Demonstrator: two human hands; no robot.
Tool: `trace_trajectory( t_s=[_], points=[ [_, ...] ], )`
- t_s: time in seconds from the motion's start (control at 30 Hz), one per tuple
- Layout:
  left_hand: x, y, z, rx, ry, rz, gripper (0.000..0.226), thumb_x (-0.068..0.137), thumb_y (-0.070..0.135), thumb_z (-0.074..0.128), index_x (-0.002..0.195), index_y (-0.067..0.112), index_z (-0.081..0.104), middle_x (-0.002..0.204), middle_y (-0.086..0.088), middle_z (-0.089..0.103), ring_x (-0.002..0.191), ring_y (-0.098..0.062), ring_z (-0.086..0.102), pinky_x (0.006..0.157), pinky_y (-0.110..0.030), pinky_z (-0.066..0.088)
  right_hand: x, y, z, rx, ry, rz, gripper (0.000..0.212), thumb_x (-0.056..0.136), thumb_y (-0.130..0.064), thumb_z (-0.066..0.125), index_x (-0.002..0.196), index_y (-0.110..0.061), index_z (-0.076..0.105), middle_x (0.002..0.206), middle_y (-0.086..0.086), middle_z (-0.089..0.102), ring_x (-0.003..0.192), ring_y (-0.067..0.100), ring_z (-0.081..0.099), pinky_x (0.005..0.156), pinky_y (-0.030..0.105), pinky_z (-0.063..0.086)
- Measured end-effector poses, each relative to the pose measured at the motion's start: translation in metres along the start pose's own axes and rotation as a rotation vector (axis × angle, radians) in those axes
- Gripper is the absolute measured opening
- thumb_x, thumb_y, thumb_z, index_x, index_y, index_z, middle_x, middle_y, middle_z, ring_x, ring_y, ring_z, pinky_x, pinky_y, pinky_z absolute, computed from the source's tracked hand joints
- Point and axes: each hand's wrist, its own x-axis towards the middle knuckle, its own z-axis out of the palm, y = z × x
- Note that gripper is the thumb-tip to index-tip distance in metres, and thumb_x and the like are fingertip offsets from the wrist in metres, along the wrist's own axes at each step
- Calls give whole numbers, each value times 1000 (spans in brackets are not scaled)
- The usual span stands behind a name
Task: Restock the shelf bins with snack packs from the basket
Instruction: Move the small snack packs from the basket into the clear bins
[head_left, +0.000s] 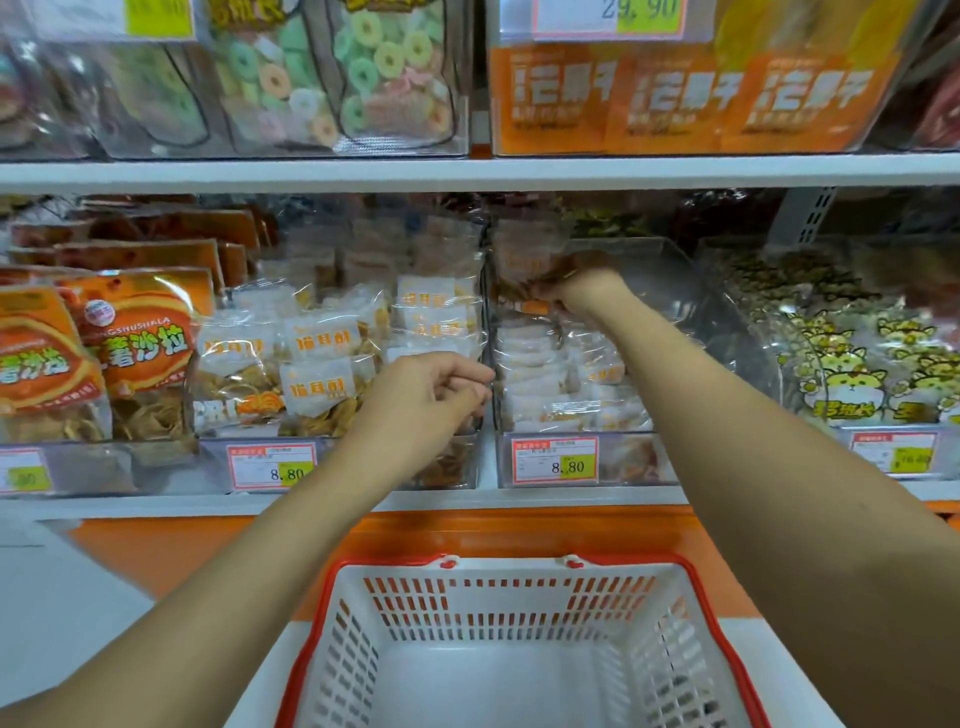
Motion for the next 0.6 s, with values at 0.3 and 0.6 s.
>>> trace_trajectory(
  t_s=[0.3,0.6],
  points=[
    [-1,-2,0,43,-8,27,16,93,15,59,102,24,68,94,-3,71,92,-23,67,84,-30,56,11,-5,8,38,-19,178,52,73,-8,77,121,-2,58,126,17,59,112,29,59,98,41,49],
    [-2,-6,1,85,12,68,17,93,18,59,105,25,68,93,-3,69,88,-19,66,69,-12,51,-7,-14,11,-406,25,68,26,99,-16,42,115,-4,58,115,12,58,106,26,55,93,32,46]
  ],
)
